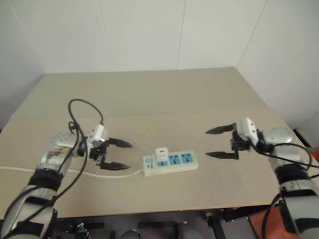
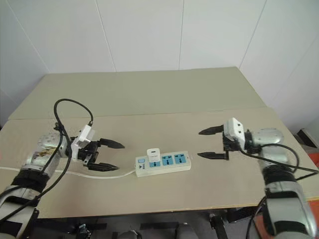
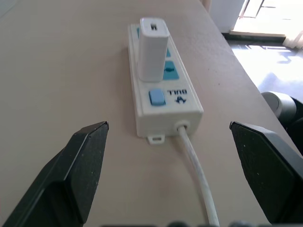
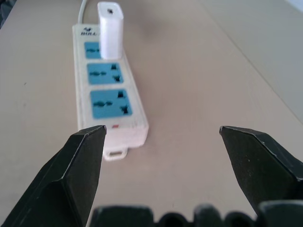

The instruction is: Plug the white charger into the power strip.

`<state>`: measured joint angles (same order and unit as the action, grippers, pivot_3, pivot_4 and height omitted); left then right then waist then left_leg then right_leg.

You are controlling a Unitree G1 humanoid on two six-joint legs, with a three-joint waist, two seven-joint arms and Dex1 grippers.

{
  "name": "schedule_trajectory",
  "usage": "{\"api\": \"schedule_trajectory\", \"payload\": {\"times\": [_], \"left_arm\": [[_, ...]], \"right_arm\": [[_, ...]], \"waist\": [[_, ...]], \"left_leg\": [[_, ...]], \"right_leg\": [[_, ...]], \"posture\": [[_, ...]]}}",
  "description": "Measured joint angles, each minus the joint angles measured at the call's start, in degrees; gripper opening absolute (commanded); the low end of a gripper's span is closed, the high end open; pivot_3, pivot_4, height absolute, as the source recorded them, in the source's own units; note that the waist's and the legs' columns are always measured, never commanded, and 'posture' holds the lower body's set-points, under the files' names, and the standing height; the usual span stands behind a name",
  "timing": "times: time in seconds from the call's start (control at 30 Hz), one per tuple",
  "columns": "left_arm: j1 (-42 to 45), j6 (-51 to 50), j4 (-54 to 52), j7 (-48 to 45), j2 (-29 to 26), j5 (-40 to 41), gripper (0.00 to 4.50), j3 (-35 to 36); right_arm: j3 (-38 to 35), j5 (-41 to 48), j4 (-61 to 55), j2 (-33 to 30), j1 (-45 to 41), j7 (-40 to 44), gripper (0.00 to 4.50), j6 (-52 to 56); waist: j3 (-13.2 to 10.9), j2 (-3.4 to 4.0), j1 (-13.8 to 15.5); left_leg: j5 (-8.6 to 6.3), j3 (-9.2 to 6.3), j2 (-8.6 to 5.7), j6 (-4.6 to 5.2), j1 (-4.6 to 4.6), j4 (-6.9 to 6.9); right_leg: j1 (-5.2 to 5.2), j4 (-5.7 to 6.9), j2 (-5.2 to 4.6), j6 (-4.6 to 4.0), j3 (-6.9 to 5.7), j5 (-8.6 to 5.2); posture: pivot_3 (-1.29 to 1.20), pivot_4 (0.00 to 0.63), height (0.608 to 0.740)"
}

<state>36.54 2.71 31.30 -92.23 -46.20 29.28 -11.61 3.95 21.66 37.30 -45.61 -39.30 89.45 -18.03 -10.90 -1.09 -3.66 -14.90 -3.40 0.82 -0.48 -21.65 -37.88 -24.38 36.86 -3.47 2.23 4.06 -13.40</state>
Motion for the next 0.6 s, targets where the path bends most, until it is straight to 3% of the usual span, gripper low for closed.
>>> {"api": "schedule_trajectory", "payload": {"times": [0.2, 0.6], "left_arm": [[-1.59, 2.24, 1.17, 0.00, -1.18, 1.09, 4.48, -1.69], [-3.22, 2.30, 0.51, -0.01, 0.46, 1.08, 4.48, -3.19]], "right_arm": [[-0.08, 1.99, -7.55, -5.70, 5.26, 0.02, 4.50, 3.66], [-0.25, -1.37, -10.60, -5.78, 10.98, -0.04, 4.50, 2.84]], "waist": [[-0.08, -0.04, 0.09], [-0.10, -0.08, 0.53]], "left_leg": [[0.00, 0.03, 0.00, 0.00, 0.02, 0.00], [0.01, 0.05, 0.00, 0.00, 0.03, -0.06]], "right_leg": [[0.02, 0.00, 0.02, 0.01, 0.00, 0.00], [0.03, 0.06, 0.02, 0.01, 0.01, 0.01]], "posture": [[0.00, 0.150, 0.740], [0.00, 0.150, 0.740]]}}
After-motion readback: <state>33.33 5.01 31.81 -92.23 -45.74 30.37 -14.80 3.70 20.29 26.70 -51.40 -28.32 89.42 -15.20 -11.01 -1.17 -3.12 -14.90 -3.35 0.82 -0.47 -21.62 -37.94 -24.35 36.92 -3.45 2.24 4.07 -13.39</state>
